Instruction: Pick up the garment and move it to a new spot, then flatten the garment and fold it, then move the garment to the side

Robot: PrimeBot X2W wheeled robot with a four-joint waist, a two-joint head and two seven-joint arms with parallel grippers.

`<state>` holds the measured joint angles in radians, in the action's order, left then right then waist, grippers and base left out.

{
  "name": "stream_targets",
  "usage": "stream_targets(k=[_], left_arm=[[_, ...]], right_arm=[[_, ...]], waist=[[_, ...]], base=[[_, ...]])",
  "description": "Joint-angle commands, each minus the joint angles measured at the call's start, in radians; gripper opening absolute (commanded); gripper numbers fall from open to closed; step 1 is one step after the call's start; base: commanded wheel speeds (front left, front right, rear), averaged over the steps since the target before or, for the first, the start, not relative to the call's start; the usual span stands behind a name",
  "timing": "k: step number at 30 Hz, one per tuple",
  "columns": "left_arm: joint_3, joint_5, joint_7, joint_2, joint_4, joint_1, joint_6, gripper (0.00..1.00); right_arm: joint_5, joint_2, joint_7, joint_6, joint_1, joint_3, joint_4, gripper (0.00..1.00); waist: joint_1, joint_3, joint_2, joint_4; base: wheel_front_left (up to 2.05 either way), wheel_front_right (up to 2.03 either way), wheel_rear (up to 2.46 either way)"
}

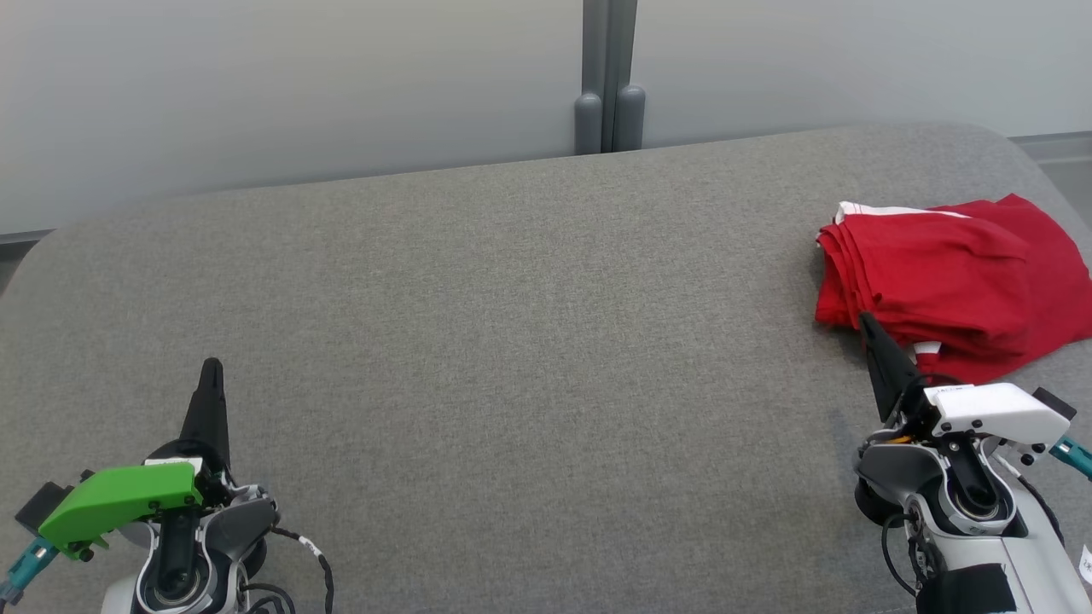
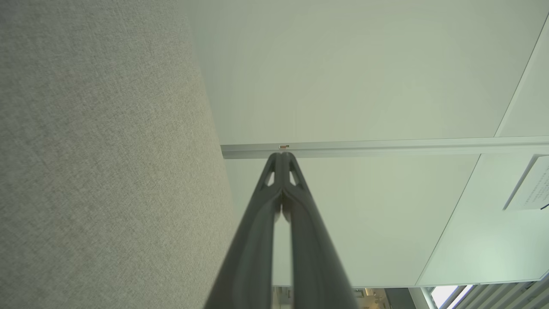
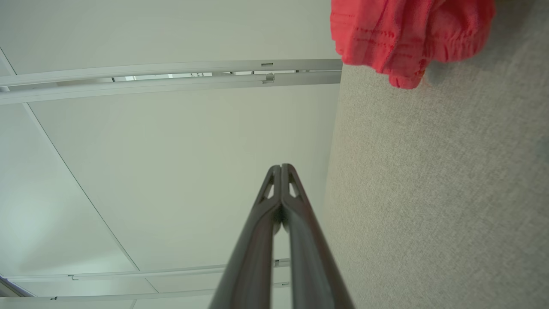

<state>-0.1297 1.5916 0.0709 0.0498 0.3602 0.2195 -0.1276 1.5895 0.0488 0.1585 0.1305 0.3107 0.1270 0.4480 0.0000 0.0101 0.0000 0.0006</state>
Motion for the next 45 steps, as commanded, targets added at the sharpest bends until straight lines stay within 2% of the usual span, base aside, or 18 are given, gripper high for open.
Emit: stream_targets(k=[1, 45], left_arm=[[-0.003, 0.012, 0.004, 0.000, 0.000, 0.013, -0.006, 0.00], [-0.003, 0.012, 0.004, 0.000, 0.000, 0.013, -0.006, 0.00]], right_arm=[[-0.002, 0.001, 0.005, 0.000, 0.003, 0.003, 0.001, 0.00], [-0.002, 0.001, 0.005, 0.000, 0.003, 0.003, 0.001, 0.00]], waist=[[0.0000, 0.000, 0.0000, 0.000], [0.0000, 0.000, 0.0000, 0.000]], base=[[0.00, 0.00, 0.00], [0.00, 0.00, 0.00]])
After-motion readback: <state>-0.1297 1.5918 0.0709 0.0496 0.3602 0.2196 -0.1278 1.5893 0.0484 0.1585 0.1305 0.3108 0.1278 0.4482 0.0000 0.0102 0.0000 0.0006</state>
